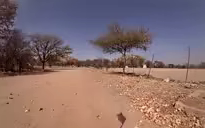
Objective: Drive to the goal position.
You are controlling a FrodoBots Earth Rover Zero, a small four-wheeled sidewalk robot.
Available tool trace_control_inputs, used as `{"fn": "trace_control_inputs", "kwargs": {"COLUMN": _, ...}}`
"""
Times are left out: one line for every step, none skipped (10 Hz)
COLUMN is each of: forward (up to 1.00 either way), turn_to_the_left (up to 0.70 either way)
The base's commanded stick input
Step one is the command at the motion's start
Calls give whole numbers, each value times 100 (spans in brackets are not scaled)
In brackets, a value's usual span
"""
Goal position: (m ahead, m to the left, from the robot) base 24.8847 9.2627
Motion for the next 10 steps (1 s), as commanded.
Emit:
{"fn": "trace_control_inputs", "kwargs": {"forward": 67, "turn_to_the_left": 0}}
{"fn": "trace_control_inputs", "kwargs": {"forward": 70, "turn_to_the_left": 0}}
{"fn": "trace_control_inputs", "kwargs": {"forward": 70, "turn_to_the_left": 0}}
{"fn": "trace_control_inputs", "kwargs": {"forward": 70, "turn_to_the_left": 0}}
{"fn": "trace_control_inputs", "kwargs": {"forward": 70, "turn_to_the_left": 0}}
{"fn": "trace_control_inputs", "kwargs": {"forward": 70, "turn_to_the_left": 0}}
{"fn": "trace_control_inputs", "kwargs": {"forward": 70, "turn_to_the_left": 0}}
{"fn": "trace_control_inputs", "kwargs": {"forward": 70, "turn_to_the_left": 0}}
{"fn": "trace_control_inputs", "kwargs": {"forward": 70, "turn_to_the_left": 0}}
{"fn": "trace_control_inputs", "kwargs": {"forward": 70, "turn_to_the_left": 0}}
